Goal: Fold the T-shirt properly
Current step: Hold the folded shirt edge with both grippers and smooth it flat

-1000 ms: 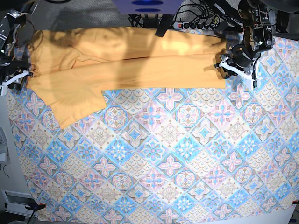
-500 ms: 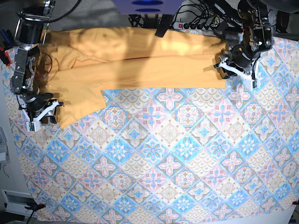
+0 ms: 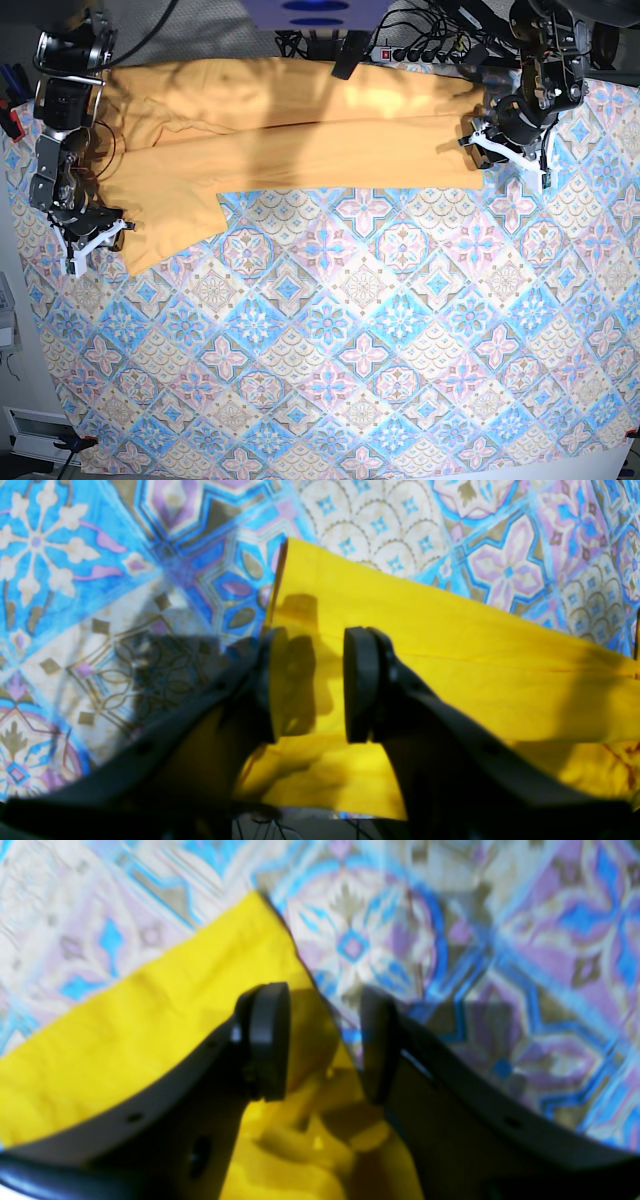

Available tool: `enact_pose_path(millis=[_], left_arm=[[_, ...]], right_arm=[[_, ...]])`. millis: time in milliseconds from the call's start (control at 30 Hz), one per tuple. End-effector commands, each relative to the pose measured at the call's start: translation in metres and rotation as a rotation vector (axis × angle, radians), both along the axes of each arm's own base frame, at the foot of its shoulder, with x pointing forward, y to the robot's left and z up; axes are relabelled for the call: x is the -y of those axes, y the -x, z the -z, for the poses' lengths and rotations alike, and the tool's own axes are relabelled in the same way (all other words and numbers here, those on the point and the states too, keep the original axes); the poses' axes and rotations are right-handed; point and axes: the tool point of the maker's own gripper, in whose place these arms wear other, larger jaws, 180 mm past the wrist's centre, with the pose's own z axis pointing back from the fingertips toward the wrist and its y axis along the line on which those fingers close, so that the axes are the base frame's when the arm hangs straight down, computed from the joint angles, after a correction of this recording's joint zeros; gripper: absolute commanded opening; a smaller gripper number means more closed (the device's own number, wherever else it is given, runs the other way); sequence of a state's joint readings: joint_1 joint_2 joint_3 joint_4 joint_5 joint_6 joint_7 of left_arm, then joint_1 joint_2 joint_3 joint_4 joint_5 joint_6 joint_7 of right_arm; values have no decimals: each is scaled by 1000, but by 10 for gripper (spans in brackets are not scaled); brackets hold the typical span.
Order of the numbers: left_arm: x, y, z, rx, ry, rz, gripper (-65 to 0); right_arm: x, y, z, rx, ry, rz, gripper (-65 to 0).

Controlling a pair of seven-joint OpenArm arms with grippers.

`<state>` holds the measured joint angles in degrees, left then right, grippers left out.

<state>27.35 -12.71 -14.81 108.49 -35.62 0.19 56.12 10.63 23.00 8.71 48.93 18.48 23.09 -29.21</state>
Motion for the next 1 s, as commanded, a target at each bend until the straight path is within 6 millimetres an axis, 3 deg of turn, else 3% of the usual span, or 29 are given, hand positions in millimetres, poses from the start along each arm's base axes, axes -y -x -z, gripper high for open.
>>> enact_pose_path(millis=[0,200,333,400,533,600,733,967], left_arm=[[-3,-5,-7,30,-12,4,-459],[-3,-5,-7,30,-12,4,-459],[-3,-5,-7,30,-12,4,-459],[-3,-5,-7,30,-12,4,-459],[-3,-5,-7,30,-12,4,-459],[-3,-5,-7,30,-12,4,-459],[-3,-5,-7,30,-13,4,-459],[-4,-11,-9,42,-14,4,-459]], right_arm=[[6,-14,-14,50,14,-2,-420],[-24,-8,8,8,29,-117,-422],[-32,-6,11,-4,36,-151,-431],[-32,-6,11,-4,36,-152,-467],[-33,-7,11,-4,33,-152,-635],[-33,-8,9,0,34,-151,-650],[-30,-22,-16,81,52,-154,-650],[-3,10,-59,122,121,-109,-650]])
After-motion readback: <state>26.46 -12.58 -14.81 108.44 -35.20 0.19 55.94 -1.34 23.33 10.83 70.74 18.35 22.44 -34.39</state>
